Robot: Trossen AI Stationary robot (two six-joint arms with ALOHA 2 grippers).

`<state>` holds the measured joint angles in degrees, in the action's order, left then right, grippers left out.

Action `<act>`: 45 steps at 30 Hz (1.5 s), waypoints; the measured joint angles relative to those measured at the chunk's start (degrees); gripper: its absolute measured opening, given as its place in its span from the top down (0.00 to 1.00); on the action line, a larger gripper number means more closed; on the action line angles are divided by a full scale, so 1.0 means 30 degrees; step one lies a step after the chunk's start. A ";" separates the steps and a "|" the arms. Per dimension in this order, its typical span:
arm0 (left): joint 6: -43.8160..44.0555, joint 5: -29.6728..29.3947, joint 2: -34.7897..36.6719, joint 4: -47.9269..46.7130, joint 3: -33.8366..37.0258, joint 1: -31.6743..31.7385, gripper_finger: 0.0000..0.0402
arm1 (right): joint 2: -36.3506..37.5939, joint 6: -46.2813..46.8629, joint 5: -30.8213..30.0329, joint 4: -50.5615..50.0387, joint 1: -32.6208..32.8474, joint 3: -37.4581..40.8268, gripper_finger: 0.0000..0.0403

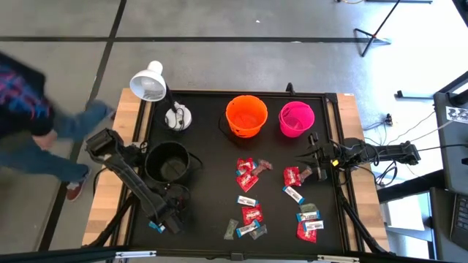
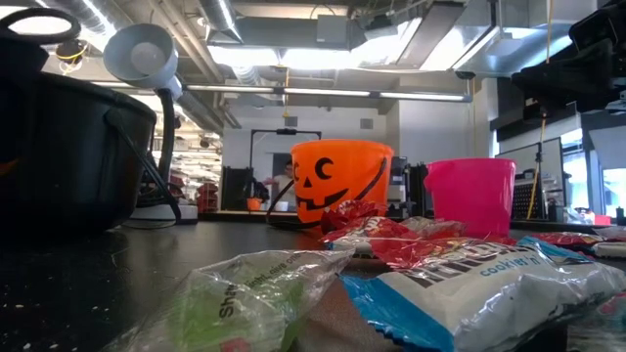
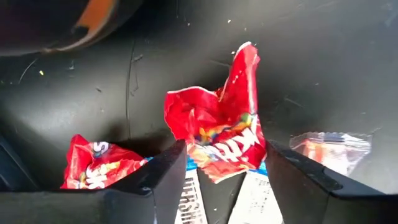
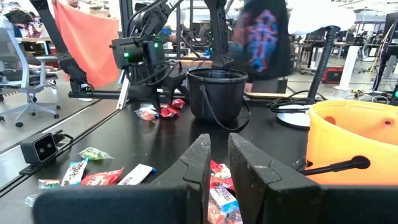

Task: Sort candy
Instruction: Put the red candy into the orange bucket

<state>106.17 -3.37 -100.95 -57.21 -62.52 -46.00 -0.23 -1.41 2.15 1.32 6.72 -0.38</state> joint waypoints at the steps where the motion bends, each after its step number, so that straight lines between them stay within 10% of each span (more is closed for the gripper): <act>1: -0.0015 0.0060 -0.0041 0.0000 0.0000 0.0000 0.53 | -0.0002 0.0000 0.0001 0.0000 0.0006 0.0000 0.86; 15: -0.0115 0.0466 0.0169 0.0943 -0.0013 -0.0015 0.98 | 0.0000 0.0000 0.0001 0.0000 0.0006 0.0000 0.86; 28: -0.2858 -0.4094 0.0163 -0.2455 -0.5709 0.0359 1.00 | 0.0000 0.0007 -0.0003 0.0000 -0.0001 0.0000 0.86; 36: -1.3754 -1.5036 0.0170 -0.0517 -1.1401 0.2278 1.00 | 0.0000 0.0000 0.0001 0.0000 0.0006 0.0000 0.86; 45: -2.8763 -1.1745 0.0170 0.5619 -1.4614 0.8364 1.00 | 0.0000 0.0000 -0.0006 0.0000 0.0006 0.0000 0.86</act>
<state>19.88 -38.61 -100.44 -40.35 -106.36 -20.91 -0.23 -1.41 2.13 1.32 6.74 -0.38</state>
